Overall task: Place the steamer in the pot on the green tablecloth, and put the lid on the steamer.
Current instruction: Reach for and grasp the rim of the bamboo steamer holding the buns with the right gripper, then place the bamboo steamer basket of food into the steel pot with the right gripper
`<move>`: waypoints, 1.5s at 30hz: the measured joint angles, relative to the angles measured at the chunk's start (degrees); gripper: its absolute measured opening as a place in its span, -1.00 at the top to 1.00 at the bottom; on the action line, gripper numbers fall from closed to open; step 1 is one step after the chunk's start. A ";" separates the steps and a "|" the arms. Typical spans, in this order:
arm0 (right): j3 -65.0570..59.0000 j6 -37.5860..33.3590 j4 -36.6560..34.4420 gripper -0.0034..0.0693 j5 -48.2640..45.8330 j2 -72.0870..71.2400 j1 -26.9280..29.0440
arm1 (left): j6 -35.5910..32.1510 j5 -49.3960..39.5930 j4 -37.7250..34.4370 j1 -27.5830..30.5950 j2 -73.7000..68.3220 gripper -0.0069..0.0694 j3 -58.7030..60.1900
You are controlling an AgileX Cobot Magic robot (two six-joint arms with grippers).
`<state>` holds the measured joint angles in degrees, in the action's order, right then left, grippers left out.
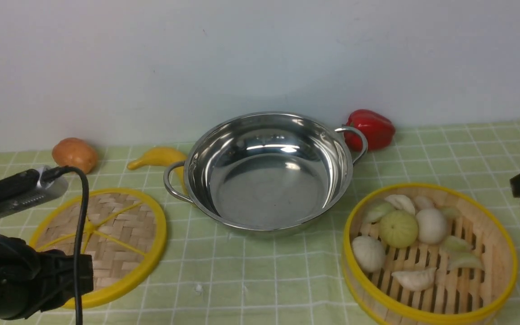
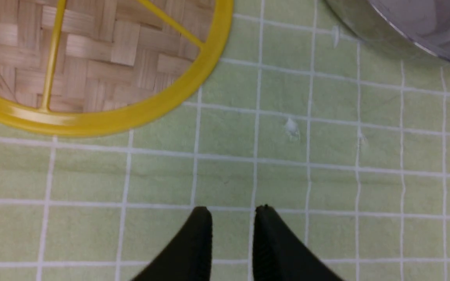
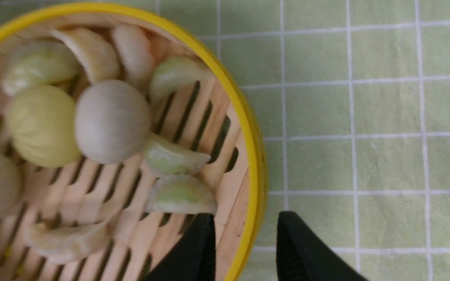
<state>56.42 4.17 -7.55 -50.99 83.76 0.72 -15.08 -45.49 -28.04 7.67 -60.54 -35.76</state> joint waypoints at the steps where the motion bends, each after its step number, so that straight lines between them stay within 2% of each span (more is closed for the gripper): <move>1: 0.00 0.00 0.06 0.25 0.79 1.54 0.00 | -0.55 -0.39 0.00 0.00 0.00 0.43 0.00; 18: 0.06 -1.09 -0.47 0.25 8.73 17.01 0.00 | -2.06 -1.30 0.07 0.00 0.00 0.43 0.00; 20: 0.14 -1.23 -1.45 0.32 9.10 18.45 0.00 | -2.06 -1.30 0.07 0.00 0.00 0.41 0.00; 23: 0.27 -1.78 -2.18 0.63 9.49 18.51 0.00 | -2.06 -1.30 0.07 0.00 0.00 0.40 0.00; 26: 0.84 -2.01 -1.58 0.69 8.75 18.51 0.00 | -2.06 -1.30 0.07 0.00 0.00 0.40 0.00; 36: 13.93 -0.78 5.88 0.71 -11.43 14.41 0.00 | -2.24 -1.30 0.11 0.00 0.00 0.40 0.00; 41: 25.68 -0.34 5.30 0.71 -19.25 13.42 -0.47 | -2.42 -1.30 0.19 0.00 0.00 0.37 0.00; 45: 36.17 0.37 4.42 0.73 -20.19 15.91 -5.14 | -2.47 -1.36 0.18 0.00 0.00 0.37 0.06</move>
<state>92.60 4.54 -3.12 -71.18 99.67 -4.41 -17.55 -46.85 -27.87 7.67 -60.54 -35.70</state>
